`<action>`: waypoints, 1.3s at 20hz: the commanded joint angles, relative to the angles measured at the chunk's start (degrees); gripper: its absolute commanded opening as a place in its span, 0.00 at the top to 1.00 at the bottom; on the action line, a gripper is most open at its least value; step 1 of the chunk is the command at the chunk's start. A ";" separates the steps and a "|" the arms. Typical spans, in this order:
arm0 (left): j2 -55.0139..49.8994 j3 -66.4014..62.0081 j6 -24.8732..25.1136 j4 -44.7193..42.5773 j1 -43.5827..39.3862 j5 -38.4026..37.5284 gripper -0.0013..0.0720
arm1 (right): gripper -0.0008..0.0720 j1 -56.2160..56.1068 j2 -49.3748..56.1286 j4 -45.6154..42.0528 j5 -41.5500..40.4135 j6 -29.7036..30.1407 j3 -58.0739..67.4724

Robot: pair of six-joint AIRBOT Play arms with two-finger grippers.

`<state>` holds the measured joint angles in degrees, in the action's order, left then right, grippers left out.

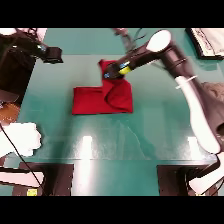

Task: Fold the shirts.

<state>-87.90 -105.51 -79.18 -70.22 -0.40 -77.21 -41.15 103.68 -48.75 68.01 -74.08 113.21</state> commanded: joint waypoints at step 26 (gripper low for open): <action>2.19 0.13 0.13 2.14 1.99 -2.27 0.95 | 0.15 19.26 4.63 19.32 -2.36 -3.02 -31.19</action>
<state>-85.69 -105.41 -79.07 -68.10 1.52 -79.50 -18.70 104.12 -32.91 65.36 -77.78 79.50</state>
